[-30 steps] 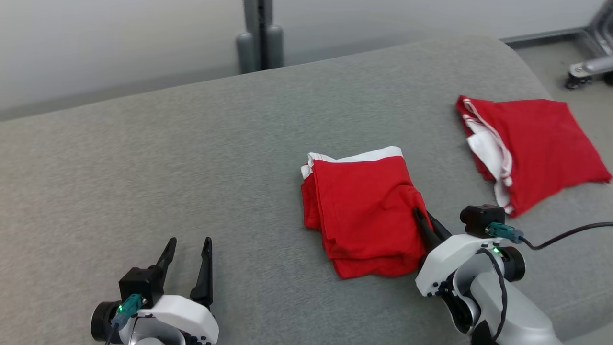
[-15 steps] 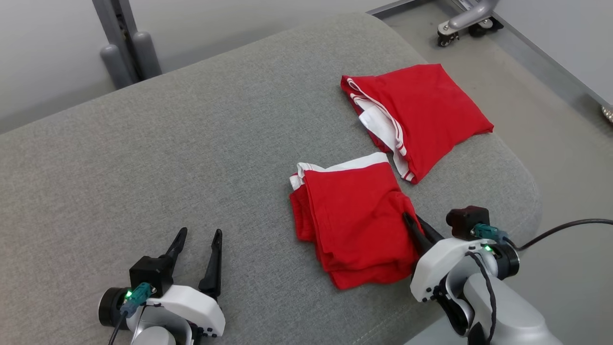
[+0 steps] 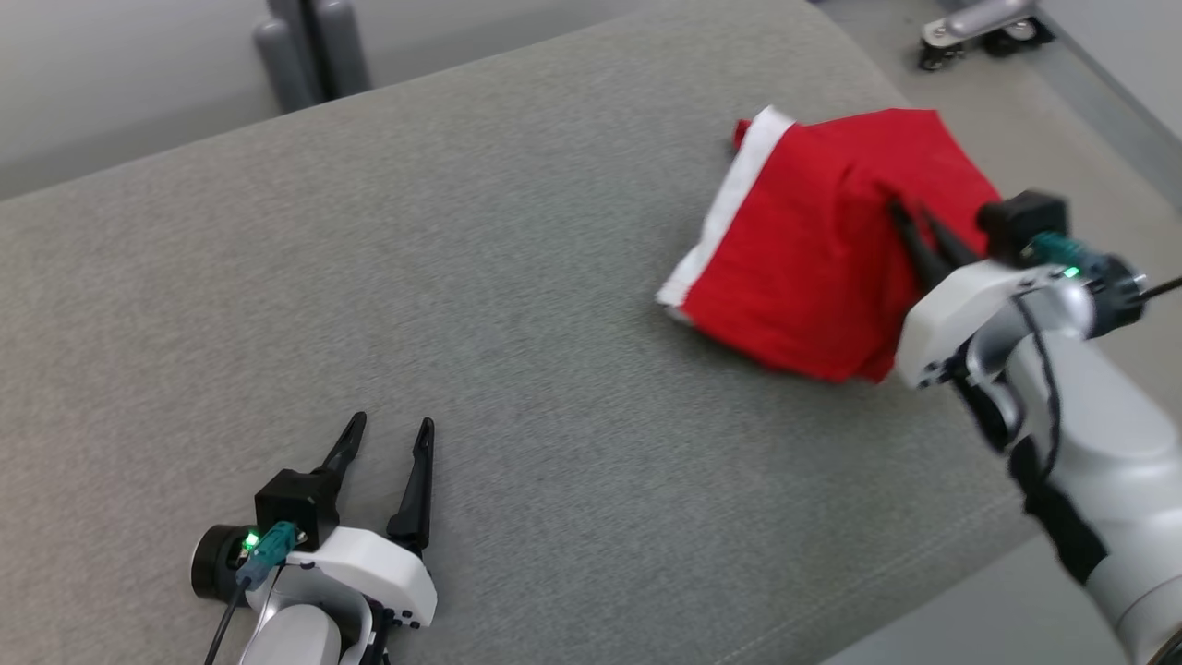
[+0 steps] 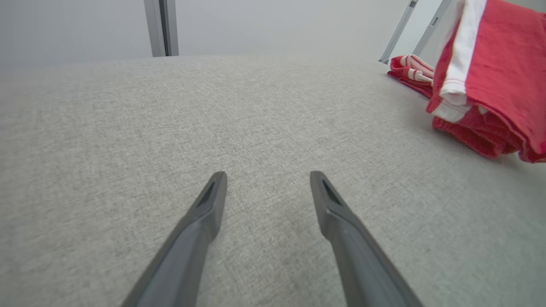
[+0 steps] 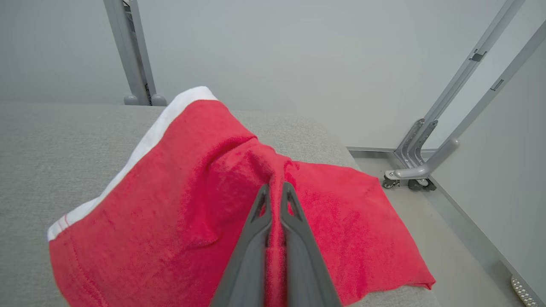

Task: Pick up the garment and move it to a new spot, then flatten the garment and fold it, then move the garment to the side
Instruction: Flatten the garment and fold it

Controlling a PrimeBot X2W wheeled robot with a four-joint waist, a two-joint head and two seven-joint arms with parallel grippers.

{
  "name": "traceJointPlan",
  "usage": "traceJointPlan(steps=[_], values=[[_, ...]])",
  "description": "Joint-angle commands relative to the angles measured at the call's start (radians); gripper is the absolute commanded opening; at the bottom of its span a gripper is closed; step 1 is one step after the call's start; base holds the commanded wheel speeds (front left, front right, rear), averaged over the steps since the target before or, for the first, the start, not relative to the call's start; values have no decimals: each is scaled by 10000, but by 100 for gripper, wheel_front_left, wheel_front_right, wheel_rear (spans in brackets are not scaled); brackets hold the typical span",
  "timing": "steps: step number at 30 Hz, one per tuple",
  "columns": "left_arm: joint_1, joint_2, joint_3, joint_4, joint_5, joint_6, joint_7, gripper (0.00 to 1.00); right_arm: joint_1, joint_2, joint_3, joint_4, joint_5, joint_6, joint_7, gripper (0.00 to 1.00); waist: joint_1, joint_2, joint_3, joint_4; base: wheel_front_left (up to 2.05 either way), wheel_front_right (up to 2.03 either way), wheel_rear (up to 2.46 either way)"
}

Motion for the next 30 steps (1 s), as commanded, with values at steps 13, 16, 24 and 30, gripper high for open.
traceJointPlan(steps=[13, 16, 24, 30], values=[[-409, 90, 36, 2, 467, -108, 5, 100, -1028, -2293, -3287, 2526, -807, -3, -43, 0, 0, -1, 819, 2104, 0, 0, 0], [-406, 102, 136, 11, 549, -143, 14, 100, -728, -2521, -4194, 2605, -1195, -3, -42, 100, 0, -1, 881, 2306, 0, 0, 0], [-293, 89, 387, -115, 583, -69, 10, 100, 66, -2530, -7108, 1868, -3087, -2, -43, 100, 0, -1, 671, 2530, 0, 0, 0], [-46, 63, 682, -318, 481, 108, 1, 100, 1138, -868, -8400, -551, -4727, -3, -40, 100, 0, -1, 211, 2574, 0, 0, 0]])
